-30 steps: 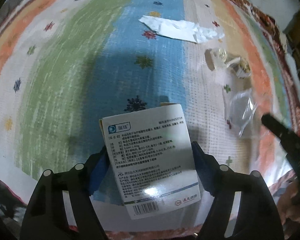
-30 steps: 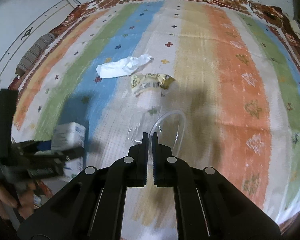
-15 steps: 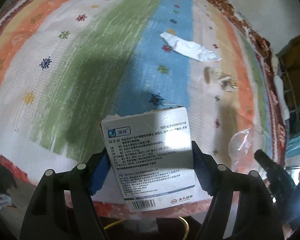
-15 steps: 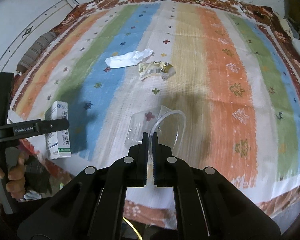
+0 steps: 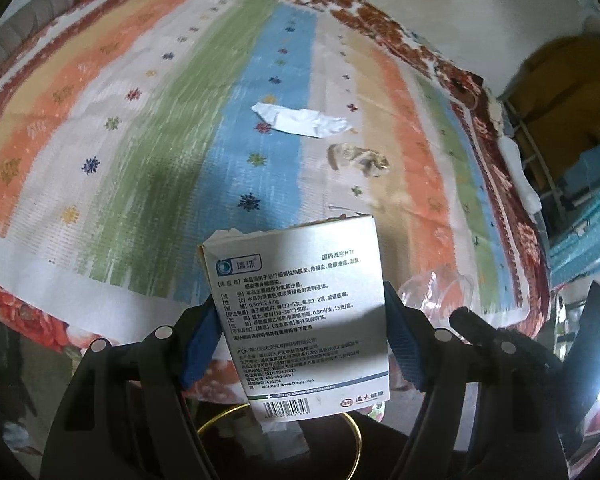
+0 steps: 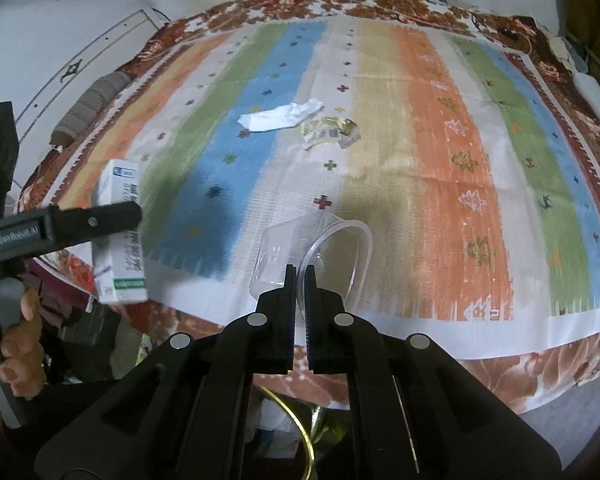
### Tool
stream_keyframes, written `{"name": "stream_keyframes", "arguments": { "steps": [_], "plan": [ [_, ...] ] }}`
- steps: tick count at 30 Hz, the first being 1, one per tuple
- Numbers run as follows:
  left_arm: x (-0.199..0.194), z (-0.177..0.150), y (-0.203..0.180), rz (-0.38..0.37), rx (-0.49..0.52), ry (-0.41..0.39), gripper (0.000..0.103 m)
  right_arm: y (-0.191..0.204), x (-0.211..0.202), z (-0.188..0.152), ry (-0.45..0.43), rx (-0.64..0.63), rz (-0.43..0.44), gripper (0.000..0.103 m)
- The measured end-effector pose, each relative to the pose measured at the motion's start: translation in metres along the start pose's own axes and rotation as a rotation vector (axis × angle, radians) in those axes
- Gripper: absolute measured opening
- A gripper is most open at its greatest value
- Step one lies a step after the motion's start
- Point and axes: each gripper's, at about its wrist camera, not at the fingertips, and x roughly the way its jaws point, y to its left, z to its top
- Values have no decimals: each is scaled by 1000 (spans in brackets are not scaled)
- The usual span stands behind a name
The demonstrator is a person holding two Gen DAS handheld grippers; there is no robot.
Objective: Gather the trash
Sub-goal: 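Lift the box and tray and carry them over the bin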
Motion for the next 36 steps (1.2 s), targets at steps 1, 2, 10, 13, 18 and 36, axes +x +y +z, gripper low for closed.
{"name": "stream_keyframes", "arguments": {
  "steps": [1, 2, 10, 13, 18, 36],
  "plan": [
    [-3, -3, -2, 6, 11, -5, 73, 3, -6, -3, -18, -1, 5, 3],
    [-5, -6, -3, 10, 19, -9, 73, 6, -9, -4, -27, -1, 10, 3],
    [-31, -30, -5, -40, -11, -44, 73, 31, -28, -26, -67, -41, 24, 3],
    [-40, -40, -9, -28, 17, -69, 73, 35, -31, -33, -69, -55, 14, 3],
    [-52, -53, -10, -19, 41, -96, 73, 39, -39, -42, -80, -53, 22, 3],
    [-82, -99, -15, -61, 86, -149, 73, 58, -58, -99, -86, -26, 71, 3]
  ]
}}
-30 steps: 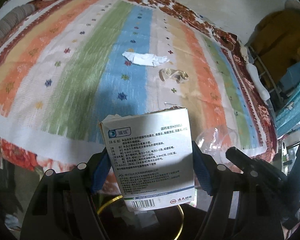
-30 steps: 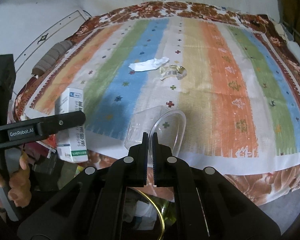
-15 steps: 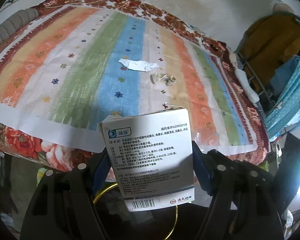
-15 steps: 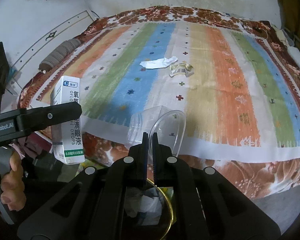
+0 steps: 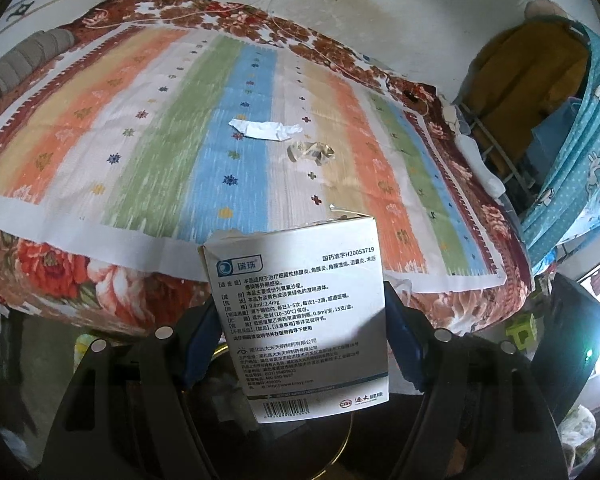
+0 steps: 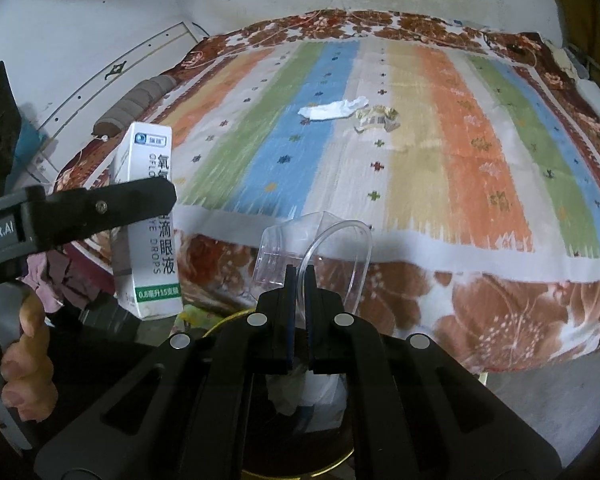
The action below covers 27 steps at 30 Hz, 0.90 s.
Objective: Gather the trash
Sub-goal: 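Lift the box and tray and carry them over the bin, then lower the held box and tray into the bin and open both grippers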
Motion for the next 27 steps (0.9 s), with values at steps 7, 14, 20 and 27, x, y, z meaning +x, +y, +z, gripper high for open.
{"name": "stream_keyframes", "arguments": {
  "steps": [7, 14, 20, 27],
  "plan": [
    [-9, -21, -5, -33, 21, -2, 73, -4, -6, -16, 12, 37, 31, 3],
    [-17, -47, -14, -19, 80, -11, 73, -5, -8, -36, 32, 61, 52, 3],
    [-22, -61, -12, 36, 137, -23, 73, -7, -8, -52, 53, 78, 58, 3],
    [-19, -80, -8, 34, 116, 1, 73, -8, -10, -67, 61, 106, 71, 3]
  ]
}}
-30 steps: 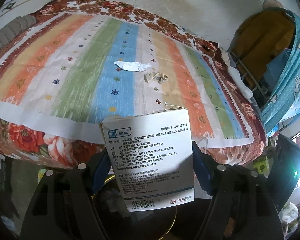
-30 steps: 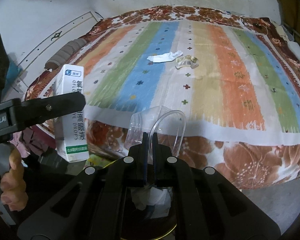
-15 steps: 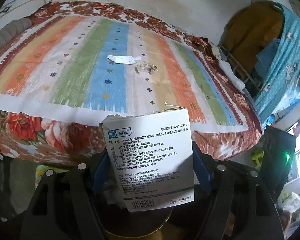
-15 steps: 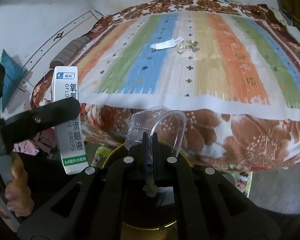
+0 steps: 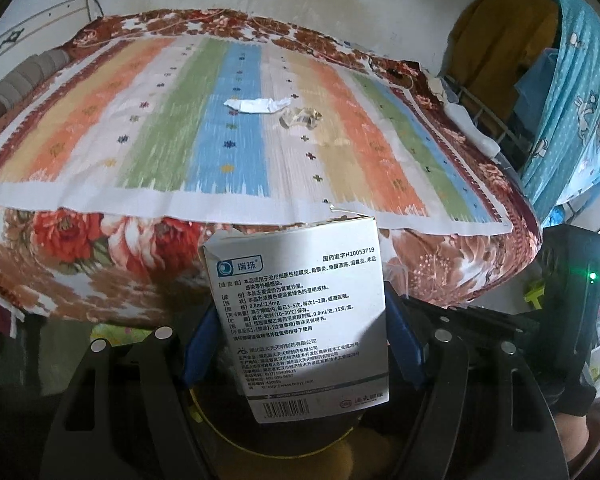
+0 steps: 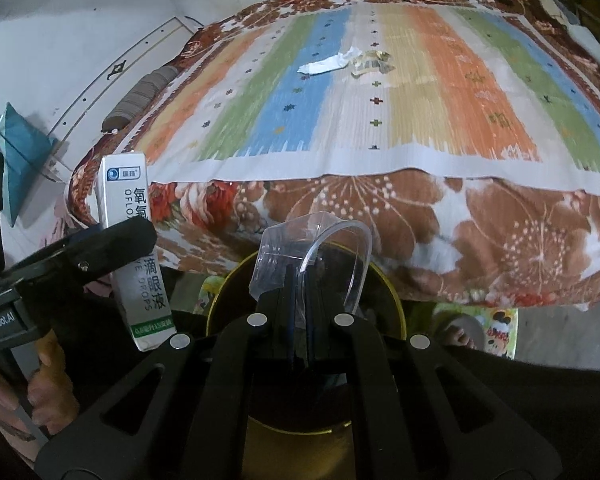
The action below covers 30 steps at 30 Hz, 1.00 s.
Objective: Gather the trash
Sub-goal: 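Lower the held box and tray into the bin and open both grippers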
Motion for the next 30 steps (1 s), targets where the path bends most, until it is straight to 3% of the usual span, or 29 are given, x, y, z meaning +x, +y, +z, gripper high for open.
{"name": "stream_keyframes", "arguments": {
  "steps": [12, 15, 16, 17, 19, 30],
  "plan": [
    [16, -17, 10, 56, -58, 65, 73, -9, 5, -19, 29, 65, -39, 4],
    [16, -16, 9, 28, -61, 70, 76, -13, 15, -21, 76, 93, -22, 6],
    [15, -15, 9, 25, -63, 64, 80, -13, 16, -22, 82, 100, -11, 13],
    [14, -15, 9, 30, -65, 59, 86, -14, 16, -22, 83, 104, -8, 27],
    [12, -14, 12, 35, -78, 50, 86, -14, 13, -21, 65, 104, -14, 39],
    [10, -11, 28, 95, -142, 41, 86, -15, 12, -20, 58, 102, -2, 44]
  ]
}}
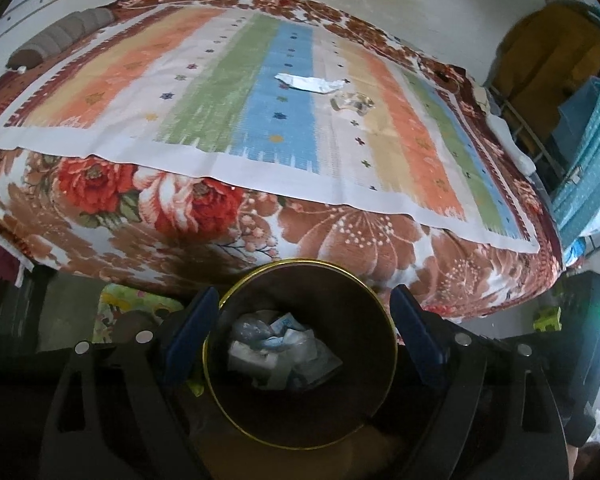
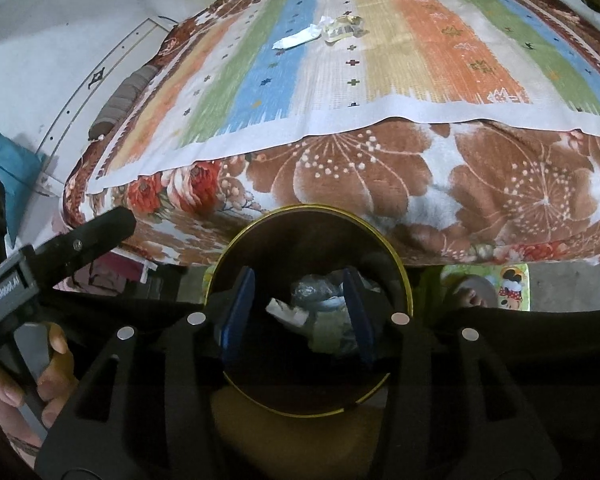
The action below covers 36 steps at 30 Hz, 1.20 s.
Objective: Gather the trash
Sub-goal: 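Lower the held box and tray into the bin and open both grippers, then move both tools back toward the white tissue and gold foil wrapper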
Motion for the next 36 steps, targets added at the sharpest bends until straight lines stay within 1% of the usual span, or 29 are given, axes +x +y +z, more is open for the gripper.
{"name": "stream_keyframes", "arguments": {
  "steps": [3, 4, 6, 9, 12, 14, 17, 18, 20, 22, 24, 26, 28, 31, 32, 34, 36],
  "plan": [
    [-1, 1, 0, 16, 7, -6, 86, 5, -2, 0, -16, -32, -30, 46],
    [-1, 1, 0, 20, 10, -10, 86, 7, -3, 1, -19, -46, -38, 49],
    [-6, 2, -1, 47, 15, -45, 86, 7, -3, 5, -26, -50, -43, 50],
    [-11, 7, -4, 58, 33, -73, 86, 3, -6, 14, -49, -30, -51, 50],
    [-12, 16, -5, 72, 38, -79, 90, 3, -11, 23, -74, -36, -71, 58],
    [-11, 25, -7, 77, 52, -75, 93, 4, -15, 32, -89, -48, -85, 62],
    [-11, 44, -14, 92, 98, -80, 97, 5, -15, 45, -84, -74, -111, 63],
    [-11, 47, -15, 96, 106, -82, 97, 5, -15, 49, -89, -84, -119, 64],
    [-7, 59, -18, 123, 135, -77, 97, 6, -14, 61, -103, -106, -136, 73],
    [-2, 72, -18, 136, 140, -77, 97, 4, -12, 72, -112, -106, -149, 76],
    [0, 86, -20, 153, 157, -94, 97, 3, -10, 82, -116, -107, -152, 81],
    [2, 98, -26, 171, 207, -116, 97, 1, -9, 97, -135, -111, -166, 86],
    [7, 110, -26, 190, 229, -122, 97, -3, -8, 111, -144, -111, -171, 90],
    [19, 129, -21, 217, 221, -119, 97, -14, -4, 132, -143, -70, -154, 91],
    [22, 134, -19, 217, 218, -117, 97, -17, -2, 137, -140, -58, -150, 91],
    [27, 144, -19, 181, 237, -119, 97, -23, 2, 148, -137, -40, -152, 92],
    [29, 151, -20, 168, 244, -134, 97, -24, 6, 155, -133, -39, -157, 94]
  ]
}}
